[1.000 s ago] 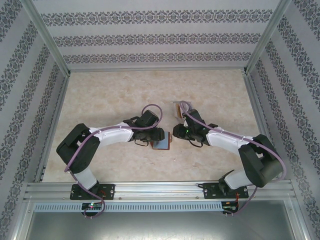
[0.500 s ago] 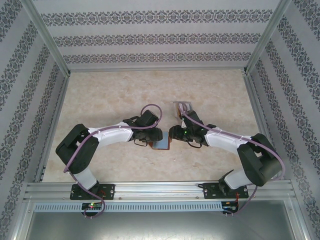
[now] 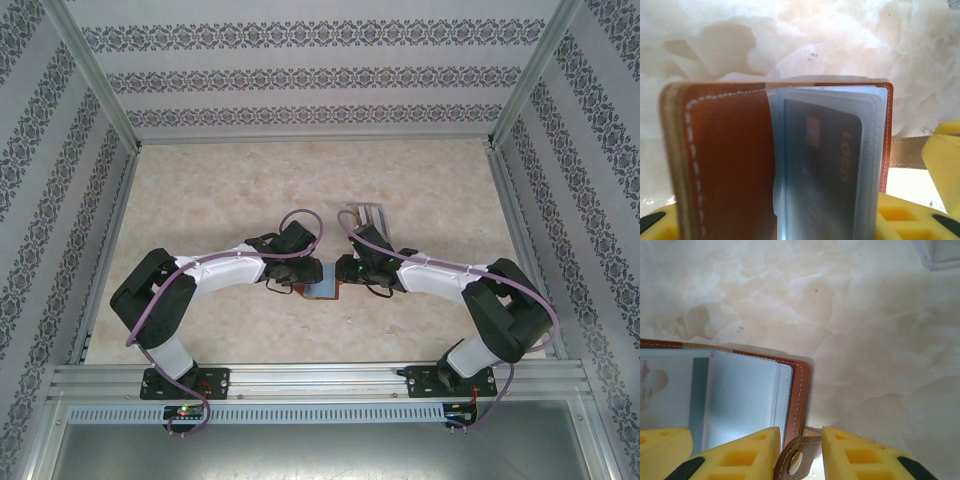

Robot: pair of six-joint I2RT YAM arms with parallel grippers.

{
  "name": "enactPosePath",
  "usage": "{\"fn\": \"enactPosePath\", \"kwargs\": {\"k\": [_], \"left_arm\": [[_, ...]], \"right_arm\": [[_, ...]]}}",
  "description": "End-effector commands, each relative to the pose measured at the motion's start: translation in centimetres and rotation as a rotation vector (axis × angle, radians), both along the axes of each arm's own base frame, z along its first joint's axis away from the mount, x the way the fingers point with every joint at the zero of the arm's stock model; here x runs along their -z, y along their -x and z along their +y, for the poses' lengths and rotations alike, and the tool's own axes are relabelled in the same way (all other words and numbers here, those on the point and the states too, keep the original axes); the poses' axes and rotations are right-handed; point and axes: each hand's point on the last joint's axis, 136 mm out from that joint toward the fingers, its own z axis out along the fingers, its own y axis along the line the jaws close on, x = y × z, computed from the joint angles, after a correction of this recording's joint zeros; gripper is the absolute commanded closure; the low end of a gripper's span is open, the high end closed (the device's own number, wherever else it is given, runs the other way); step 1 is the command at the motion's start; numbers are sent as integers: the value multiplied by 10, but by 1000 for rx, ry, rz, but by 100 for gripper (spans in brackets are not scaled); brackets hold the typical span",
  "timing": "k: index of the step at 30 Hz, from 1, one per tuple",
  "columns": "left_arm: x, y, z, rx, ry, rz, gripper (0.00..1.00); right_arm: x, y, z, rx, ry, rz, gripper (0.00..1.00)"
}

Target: Put the credit cards into the card holder

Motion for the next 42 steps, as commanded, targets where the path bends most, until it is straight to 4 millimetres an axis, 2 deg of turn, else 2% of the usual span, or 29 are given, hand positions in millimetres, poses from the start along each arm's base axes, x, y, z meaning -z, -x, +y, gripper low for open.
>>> {"fn": "enactPosePath", "kwargs": {"k": [1, 6, 11, 15, 19, 24, 29, 31, 36, 40, 42], "left_arm": [[-17, 0, 2, -5, -10, -30, 47], [-22, -1, 2, -4, -15, -38, 47], [-23, -1, 0, -1, -8, -36, 50], [-26, -1, -2, 4, 4, -34, 52], [-37, -2, -4, 4, 30, -54, 49], [-56, -3, -23, 80, 116, -103, 48], [-59, -5, -43, 114, 165, -149, 49], [-56, -8, -48, 116, 181, -156, 54], [-40, -12, -57, 129, 195, -137, 73], [-24, -13, -59, 135, 184, -124, 100], [-16, -14, -59, 132, 176, -115, 100]], "right_arm": [[-13, -5, -6, 12, 6, -48, 69], [-12, -5, -8, 22, -27, -29, 69], [-9, -5, -7, 13, -31, -15, 87], [-11, -4, -7, 17, -43, -23, 91], [-13, -2, -7, 13, -59, -24, 95], [-9, -4, -6, 24, -98, -22, 97], [-1, -6, -8, 50, -131, -4, 98], [1, -7, -9, 59, -150, 5, 98], [-1, -8, -12, 75, -173, 7, 98], [-7, -7, -14, 81, -182, -3, 98], [-8, -7, -15, 85, -184, -6, 98]]}}
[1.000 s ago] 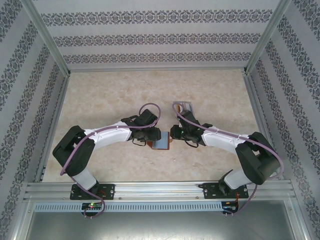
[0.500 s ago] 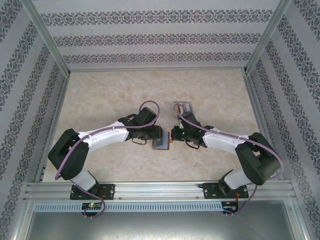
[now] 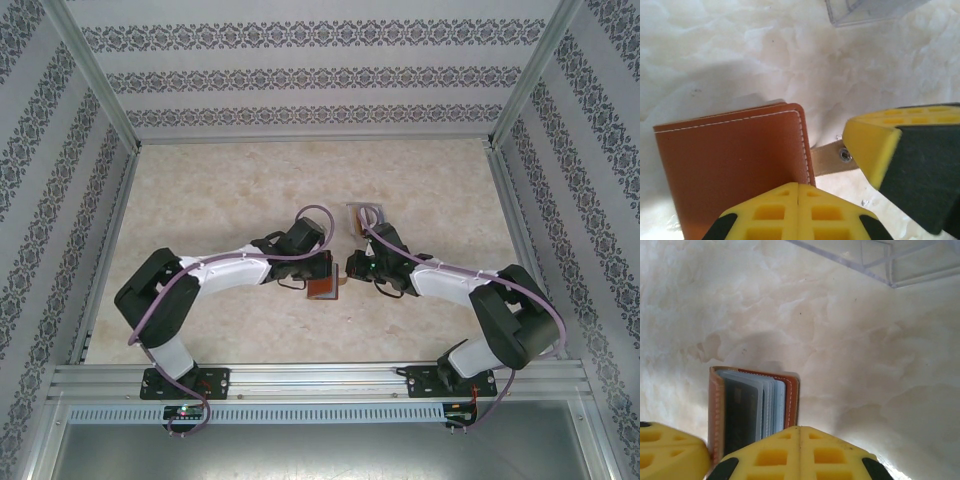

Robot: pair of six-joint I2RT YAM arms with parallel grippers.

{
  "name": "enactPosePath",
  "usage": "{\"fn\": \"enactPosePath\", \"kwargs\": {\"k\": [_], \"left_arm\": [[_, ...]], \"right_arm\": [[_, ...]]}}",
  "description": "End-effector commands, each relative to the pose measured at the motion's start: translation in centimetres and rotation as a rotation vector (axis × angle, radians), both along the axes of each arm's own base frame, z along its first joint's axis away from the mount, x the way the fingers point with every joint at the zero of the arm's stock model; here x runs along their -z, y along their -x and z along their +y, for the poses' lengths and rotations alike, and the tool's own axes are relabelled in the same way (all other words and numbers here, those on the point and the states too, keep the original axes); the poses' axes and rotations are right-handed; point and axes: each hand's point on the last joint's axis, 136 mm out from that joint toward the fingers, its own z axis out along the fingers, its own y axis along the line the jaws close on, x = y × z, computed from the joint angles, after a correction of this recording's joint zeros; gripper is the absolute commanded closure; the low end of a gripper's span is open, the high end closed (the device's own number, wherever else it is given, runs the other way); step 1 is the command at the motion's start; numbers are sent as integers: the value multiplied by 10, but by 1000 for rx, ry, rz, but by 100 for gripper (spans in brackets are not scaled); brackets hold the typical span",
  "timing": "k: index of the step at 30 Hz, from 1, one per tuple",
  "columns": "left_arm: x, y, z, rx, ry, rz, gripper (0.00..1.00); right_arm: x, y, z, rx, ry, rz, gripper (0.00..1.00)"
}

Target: Put the credit cards into the card holder

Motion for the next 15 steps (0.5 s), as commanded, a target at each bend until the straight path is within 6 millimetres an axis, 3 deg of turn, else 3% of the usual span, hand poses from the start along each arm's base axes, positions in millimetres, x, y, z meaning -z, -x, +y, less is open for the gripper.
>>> {"fn": "enactPosePath", "kwargs": {"k": [1, 10, 15], "left_arm": [[7, -3, -9, 19, 18, -15, 100], [40, -1, -2, -27, 13, 61, 100], [45, 1, 1, -53, 38, 89, 100]], "right_arm": [[-6, 2, -1, 7, -30, -8, 98], [-15, 4, 17, -55, -83, 1, 97], [-13, 3, 34, -75, -110, 18, 97]]}}
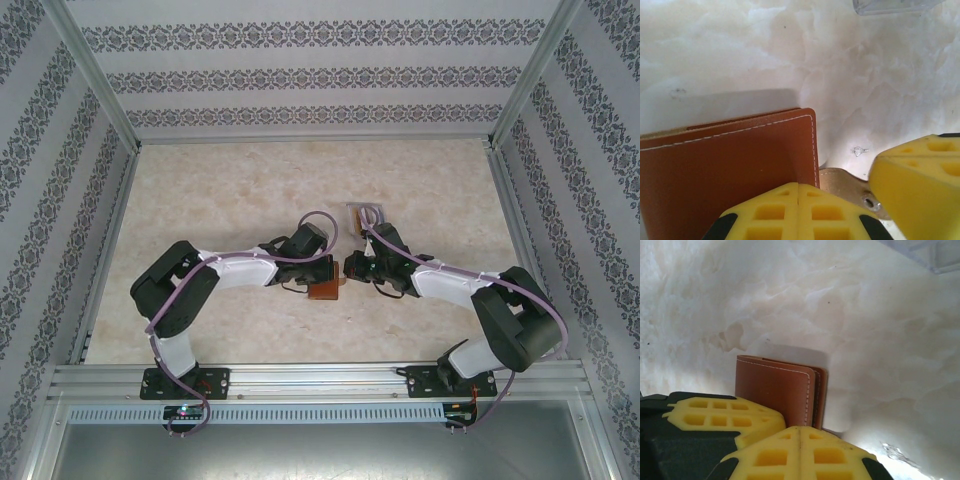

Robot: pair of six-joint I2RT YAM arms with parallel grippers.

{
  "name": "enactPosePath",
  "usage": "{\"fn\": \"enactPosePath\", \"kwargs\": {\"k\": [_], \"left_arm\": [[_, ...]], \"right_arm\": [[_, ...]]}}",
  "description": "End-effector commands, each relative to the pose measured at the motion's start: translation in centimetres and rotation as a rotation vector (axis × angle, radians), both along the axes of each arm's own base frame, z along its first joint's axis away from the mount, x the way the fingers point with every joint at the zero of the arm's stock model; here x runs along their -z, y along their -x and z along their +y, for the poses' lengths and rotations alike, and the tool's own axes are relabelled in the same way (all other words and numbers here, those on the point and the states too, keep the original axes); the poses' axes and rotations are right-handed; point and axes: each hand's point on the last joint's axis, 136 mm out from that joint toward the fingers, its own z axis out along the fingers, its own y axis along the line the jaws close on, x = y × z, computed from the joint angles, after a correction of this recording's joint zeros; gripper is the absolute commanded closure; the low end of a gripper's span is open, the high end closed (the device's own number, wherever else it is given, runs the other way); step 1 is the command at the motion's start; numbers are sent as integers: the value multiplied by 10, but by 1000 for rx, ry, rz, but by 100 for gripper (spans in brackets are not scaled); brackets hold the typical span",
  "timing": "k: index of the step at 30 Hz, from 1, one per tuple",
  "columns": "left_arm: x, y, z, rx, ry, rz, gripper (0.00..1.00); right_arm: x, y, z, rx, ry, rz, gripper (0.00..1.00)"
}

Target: Put the credit cards into the card holder

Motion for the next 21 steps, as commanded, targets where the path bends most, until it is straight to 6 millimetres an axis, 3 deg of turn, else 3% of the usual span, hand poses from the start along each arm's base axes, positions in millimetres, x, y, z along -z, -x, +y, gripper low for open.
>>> {"fn": "enactPosePath", "kwargs": {"k": [1, 8, 13, 17, 21], "left_arm": [[14, 4, 10, -43, 3, 55, 100], [-21, 5, 25, -93, 84, 29, 100], [-39, 11, 51, -132, 32, -24, 100], [-37, 14, 76, -156, -61, -62, 100], [-19, 16, 82, -131, -131, -47, 99]], "right_arm": [[-5, -3, 22, -33, -52, 5, 97], [25, -1, 37, -44, -30, 71, 99], [40, 0, 39, -43, -21, 104, 100], [41, 0, 42, -49, -26, 112, 100], [33, -2, 45, -52, -39, 101, 100]]}}
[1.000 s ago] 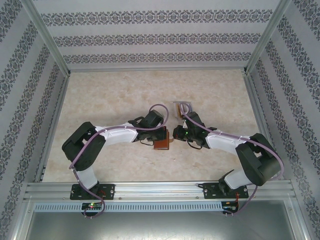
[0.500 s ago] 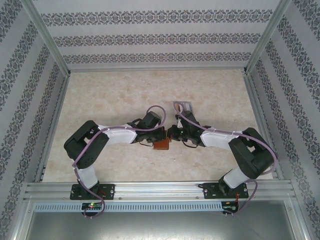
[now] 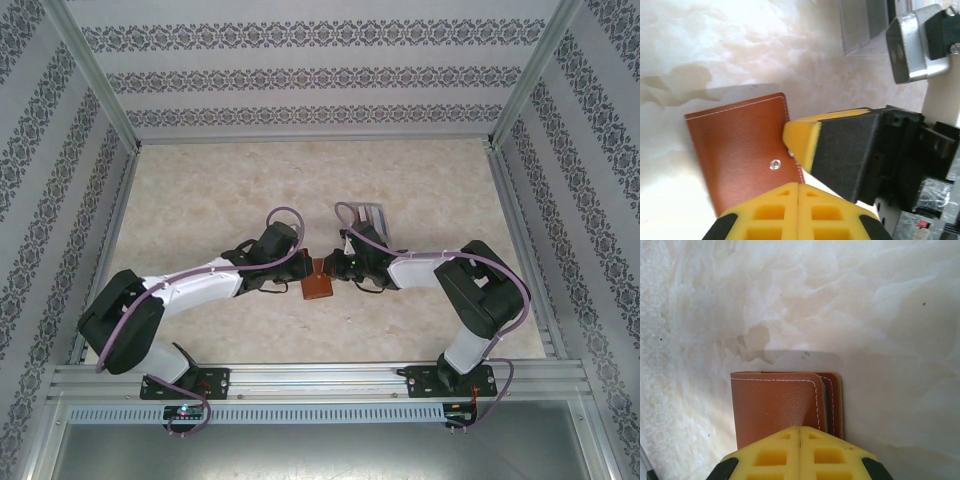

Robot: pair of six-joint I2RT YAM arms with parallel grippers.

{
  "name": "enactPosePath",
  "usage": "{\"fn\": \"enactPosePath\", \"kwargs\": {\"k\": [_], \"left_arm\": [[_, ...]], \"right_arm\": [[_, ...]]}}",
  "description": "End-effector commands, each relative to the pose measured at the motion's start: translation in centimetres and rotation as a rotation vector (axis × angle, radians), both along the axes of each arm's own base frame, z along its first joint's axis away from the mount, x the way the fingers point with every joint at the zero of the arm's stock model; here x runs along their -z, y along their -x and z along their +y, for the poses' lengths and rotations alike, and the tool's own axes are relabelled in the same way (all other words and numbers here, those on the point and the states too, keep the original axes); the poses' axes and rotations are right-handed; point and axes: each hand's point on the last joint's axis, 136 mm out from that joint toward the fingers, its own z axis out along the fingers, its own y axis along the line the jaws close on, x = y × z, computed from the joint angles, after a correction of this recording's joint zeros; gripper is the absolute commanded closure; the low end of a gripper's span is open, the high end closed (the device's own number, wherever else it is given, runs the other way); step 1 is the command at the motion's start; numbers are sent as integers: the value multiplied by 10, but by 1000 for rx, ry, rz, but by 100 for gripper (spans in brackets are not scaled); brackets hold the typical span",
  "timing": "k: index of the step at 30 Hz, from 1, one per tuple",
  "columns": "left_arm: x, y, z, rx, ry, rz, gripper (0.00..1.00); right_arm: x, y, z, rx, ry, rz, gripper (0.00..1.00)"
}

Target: Put the credit cards into the card holder

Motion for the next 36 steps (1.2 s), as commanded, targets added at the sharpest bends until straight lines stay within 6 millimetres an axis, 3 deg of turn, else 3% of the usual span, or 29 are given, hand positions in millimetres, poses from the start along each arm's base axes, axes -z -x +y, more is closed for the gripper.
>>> {"fn": "enactPosePath", "kwargs": {"k": [1, 5, 18, 26, 36], "left_arm": [[33, 7, 20, 7, -126, 44, 97], [45, 2, 22, 0, -160, 47, 86], [75, 3, 22, -31, -185, 119, 89], [76, 4, 24, -46, -182, 124, 91], [79, 5, 27, -64, -186, 136, 92]], "right_arm": [[10, 10, 0, -6, 30, 50, 100], [-3, 8, 5, -18, 3, 33, 100], [-18, 7, 23, -61, -37, 9, 100], [-9, 9, 26, -74, -23, 22, 100], [18, 22, 19, -98, 68, 22, 100]]}}
